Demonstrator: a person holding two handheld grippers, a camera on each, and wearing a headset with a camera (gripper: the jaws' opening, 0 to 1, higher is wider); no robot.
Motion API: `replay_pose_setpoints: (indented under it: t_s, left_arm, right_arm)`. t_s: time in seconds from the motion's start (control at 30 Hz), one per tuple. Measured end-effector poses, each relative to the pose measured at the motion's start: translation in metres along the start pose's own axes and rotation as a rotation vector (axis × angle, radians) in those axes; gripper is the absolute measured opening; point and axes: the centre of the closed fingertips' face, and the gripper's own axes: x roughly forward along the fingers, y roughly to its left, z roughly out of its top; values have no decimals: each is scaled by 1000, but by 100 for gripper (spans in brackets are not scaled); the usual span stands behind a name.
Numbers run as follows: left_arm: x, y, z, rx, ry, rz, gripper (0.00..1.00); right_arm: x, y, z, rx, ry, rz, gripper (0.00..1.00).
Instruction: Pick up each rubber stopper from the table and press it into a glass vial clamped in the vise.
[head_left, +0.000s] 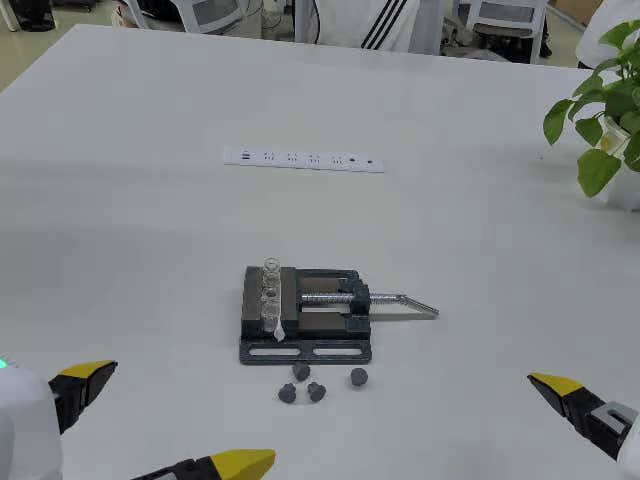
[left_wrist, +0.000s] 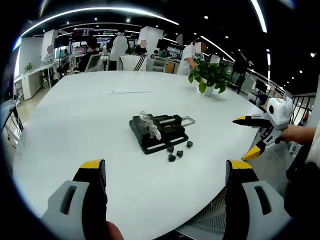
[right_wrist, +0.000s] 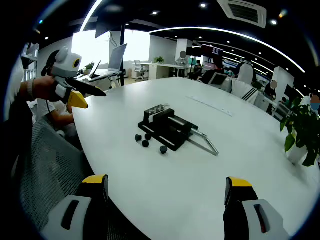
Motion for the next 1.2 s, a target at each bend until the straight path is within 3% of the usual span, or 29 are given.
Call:
replay_pose_setpoints:
  t_s: [0.47,0.83,1.0,1.2]
  left_arm:
    - [-1,1,-9,-22,-17,-5,99]
    - [-2,6,1,23,-48,-18,99]
    - [1,7,4,43,-45,-32,99]
    - [3,4,6,67,-38,-47,99]
  right_arm:
    - [9,1,-1,-83,54,49,94]
    - [14,-9,6,-121,70,48,91]
    - [17,-11,9,-178,91,55,92]
    - [19,-15,15,-193,87,59,92]
